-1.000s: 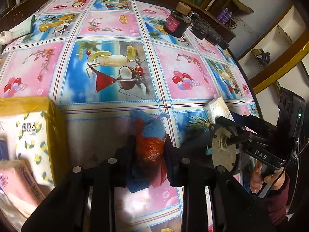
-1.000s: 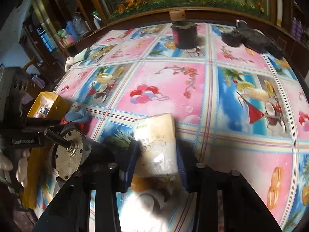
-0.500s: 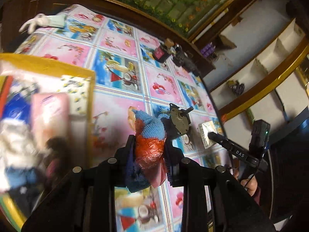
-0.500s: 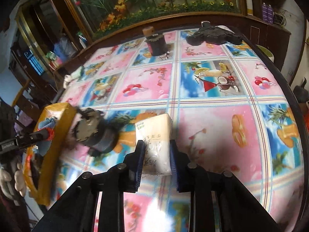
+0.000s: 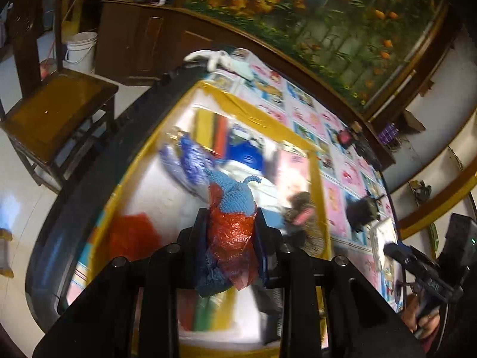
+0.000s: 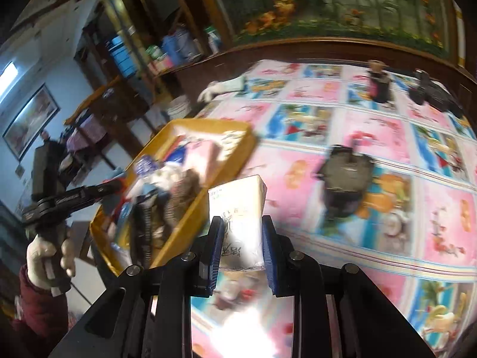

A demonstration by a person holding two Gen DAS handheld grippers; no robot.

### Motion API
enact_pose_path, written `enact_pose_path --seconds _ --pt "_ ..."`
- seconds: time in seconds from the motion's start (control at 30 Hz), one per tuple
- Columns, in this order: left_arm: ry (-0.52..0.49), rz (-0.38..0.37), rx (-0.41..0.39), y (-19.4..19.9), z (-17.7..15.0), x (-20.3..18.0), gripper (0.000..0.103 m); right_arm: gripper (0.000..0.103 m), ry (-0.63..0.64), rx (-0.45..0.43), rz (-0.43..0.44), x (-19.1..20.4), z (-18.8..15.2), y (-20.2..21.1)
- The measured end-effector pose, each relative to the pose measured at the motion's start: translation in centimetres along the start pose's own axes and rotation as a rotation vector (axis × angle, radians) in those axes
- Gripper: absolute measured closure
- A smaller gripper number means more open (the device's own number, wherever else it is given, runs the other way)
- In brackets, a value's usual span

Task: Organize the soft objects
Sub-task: 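Carry the cloth and tissue pack into the tray and open both grippers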

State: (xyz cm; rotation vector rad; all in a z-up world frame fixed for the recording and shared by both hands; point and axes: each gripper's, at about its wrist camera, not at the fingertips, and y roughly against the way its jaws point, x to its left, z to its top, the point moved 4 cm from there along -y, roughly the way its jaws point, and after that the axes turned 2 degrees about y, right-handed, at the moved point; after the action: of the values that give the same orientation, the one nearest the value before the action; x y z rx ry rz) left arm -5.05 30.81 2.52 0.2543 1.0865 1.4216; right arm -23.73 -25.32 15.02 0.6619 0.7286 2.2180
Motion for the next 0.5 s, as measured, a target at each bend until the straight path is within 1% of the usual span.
enact_pose_path --seconds 0.13,0.17,0.2,0.23,0.3,0.33,0.43,0.47,0.5 --pt "-0.007 0.065 -0.004 -1.7 1.3 1.5 0.078 0.079 0.065 0.041 0.037 4.5 1.2 -2.8" --pt "-0.005 0.072 -0.005 -2.0 1.5 1.8 0.078 0.079 0.079 0.048 0.041 5.5 1.5 -3.4" --pt "-0.001 0.073 -0.004 -2.0 1.5 2.2 0.075 0.079 0.091 0.056 0.047 6.2 1.8 -4.0" --pt "0.008 0.065 -0.003 -2.1 1.4 2.4 0.074 0.079 0.101 0.064 0.05 7.1 2.1 -4.6" --pt "0.022 0.043 -0.008 -1.7 1.2 2.9 0.068 0.079 0.108 0.076 0.058 8.3 2.7 -5.9" --pt "0.027 0.032 -0.016 -1.3 1.1 3.0 0.066 0.079 0.105 0.082 0.067 8.7 2.9 -6.4" --pt "0.034 0.006 -0.062 0.2 0.9 3.3 0.059 0.079 0.099 0.085 0.107 10.4 3.6 -7.6" --pt "0.041 0.001 -0.081 0.7 1.0 3.5 0.055 0.079 0.103 0.085 0.115 11.0 4.0 -8.2" --pt "0.05 -0.003 -0.103 1.4 0.9 3.6 0.054 0.078 0.11 0.09 0.122 11.6 4.3 -8.7"
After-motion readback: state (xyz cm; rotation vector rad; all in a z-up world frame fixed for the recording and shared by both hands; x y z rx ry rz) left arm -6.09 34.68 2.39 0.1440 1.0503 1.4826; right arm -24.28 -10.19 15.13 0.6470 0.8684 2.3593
